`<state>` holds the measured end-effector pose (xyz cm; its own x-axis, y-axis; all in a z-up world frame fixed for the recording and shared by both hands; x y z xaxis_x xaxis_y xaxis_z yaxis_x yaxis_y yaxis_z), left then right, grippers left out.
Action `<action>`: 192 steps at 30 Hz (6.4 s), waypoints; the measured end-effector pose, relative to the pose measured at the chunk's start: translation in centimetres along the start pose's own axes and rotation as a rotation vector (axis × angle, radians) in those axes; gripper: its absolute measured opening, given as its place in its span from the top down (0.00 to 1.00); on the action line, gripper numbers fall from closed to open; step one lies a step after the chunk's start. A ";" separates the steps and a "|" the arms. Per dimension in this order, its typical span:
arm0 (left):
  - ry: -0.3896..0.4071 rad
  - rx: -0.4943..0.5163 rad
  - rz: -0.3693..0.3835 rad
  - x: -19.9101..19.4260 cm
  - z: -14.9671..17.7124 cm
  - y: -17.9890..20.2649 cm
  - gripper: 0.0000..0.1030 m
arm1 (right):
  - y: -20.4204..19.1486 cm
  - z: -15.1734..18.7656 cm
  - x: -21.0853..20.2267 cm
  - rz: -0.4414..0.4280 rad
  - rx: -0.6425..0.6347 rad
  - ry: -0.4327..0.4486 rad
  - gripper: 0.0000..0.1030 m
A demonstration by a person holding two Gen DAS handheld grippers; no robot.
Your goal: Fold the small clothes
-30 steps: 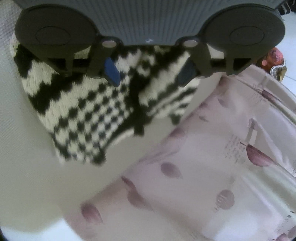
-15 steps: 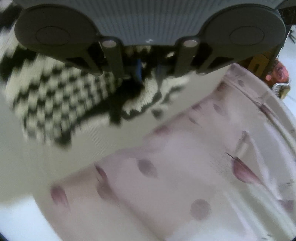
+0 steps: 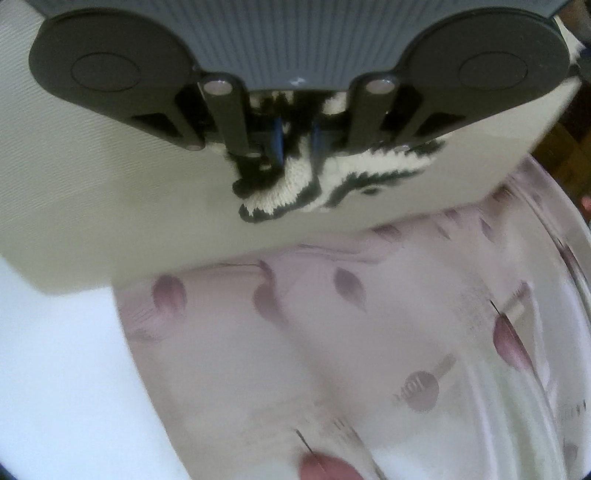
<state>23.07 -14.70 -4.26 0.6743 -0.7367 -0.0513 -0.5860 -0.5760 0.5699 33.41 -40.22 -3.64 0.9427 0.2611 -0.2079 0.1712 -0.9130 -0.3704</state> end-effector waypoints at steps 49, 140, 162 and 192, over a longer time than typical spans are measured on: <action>-0.132 0.161 -0.039 5.1 3.1 0.7 0.19 | -2.1 8.2 -7.5 -0.147 -0.071 -0.070 0.84; -0.213 0.431 -0.432 5.0 4.2 1.5 0.06 | -1.6 10.7 -7.5 -0.099 -0.281 0.054 0.99; -0.295 0.411 -0.415 8.2 3.4 -0.5 0.00 | -1.4 10.5 -7.5 -0.108 -0.244 0.054 0.99; -0.379 -0.147 -0.148 12.6 2.3 -8.1 0.14 | -1.4 10.5 -7.4 -0.104 -0.242 0.057 0.99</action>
<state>35.27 -20.11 -11.46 0.5179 -0.7435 -0.4231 -0.4064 -0.6491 0.6431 23.15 -37.64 -11.11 0.9298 0.3457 -0.1260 0.3252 -0.9323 -0.1580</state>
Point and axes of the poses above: each gripper's, at about its wrist camera, not at the fingertips, and x roughly the way its jaws point, y to its right, z to its underside, the point moved 6 cm from there along x, roughly the way its jaws point, and after that the axes turned 10 degrees about y, right-handed, at the moved point
